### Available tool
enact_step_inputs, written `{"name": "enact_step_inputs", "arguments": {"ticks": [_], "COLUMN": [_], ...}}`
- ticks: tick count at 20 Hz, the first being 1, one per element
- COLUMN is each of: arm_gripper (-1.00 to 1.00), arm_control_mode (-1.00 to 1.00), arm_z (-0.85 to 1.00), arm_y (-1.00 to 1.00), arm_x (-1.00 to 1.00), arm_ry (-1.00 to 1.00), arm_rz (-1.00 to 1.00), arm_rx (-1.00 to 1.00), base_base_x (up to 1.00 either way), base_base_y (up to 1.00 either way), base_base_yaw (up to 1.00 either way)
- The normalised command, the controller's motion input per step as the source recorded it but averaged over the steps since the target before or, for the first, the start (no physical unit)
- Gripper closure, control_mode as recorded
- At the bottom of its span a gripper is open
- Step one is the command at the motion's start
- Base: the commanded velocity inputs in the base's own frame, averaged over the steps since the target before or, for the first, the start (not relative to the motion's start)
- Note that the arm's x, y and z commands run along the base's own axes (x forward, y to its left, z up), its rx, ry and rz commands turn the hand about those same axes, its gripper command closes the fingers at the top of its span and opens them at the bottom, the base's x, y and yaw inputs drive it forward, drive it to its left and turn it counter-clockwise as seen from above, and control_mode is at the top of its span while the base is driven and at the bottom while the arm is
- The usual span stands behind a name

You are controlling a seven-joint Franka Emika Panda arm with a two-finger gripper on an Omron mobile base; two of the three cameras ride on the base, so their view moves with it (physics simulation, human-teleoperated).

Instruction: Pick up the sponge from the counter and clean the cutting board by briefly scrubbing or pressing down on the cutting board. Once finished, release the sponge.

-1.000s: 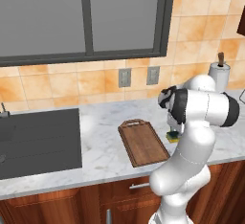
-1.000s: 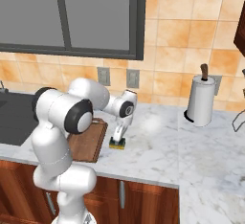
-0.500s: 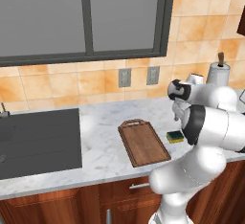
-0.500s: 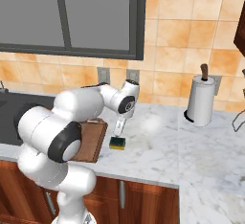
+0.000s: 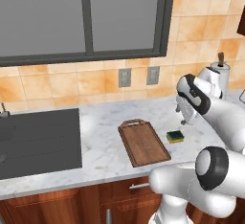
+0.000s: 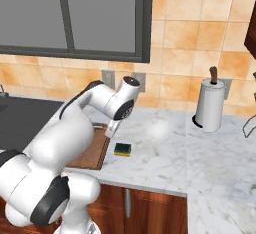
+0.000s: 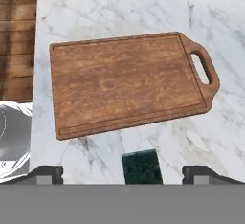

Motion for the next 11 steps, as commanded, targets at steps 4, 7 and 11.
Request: {"name": "enact_step_inputs", "arguments": {"ticks": [4, 7, 11], "arm_gripper": [-1.00, -1.00, -1.00], "arm_control_mode": [-1.00, -1.00, -1.00], "arm_z": [0.39, 0.29, 0.21], "arm_y": [0.49, 0.48, 0.39], "arm_x": [-0.41, -0.46, -0.39], "arm_ry": [0.00, 0.00, 0.00], "arm_rz": [-0.37, -0.43, -0.47], "arm_rx": [0.21, 0.22, 0.19], "base_base_x": [0.00, 0.00, 0.00], "base_base_y": [0.00, 0.00, 0.00], "base_base_yaw": [0.00, 0.00, 0.00]}}
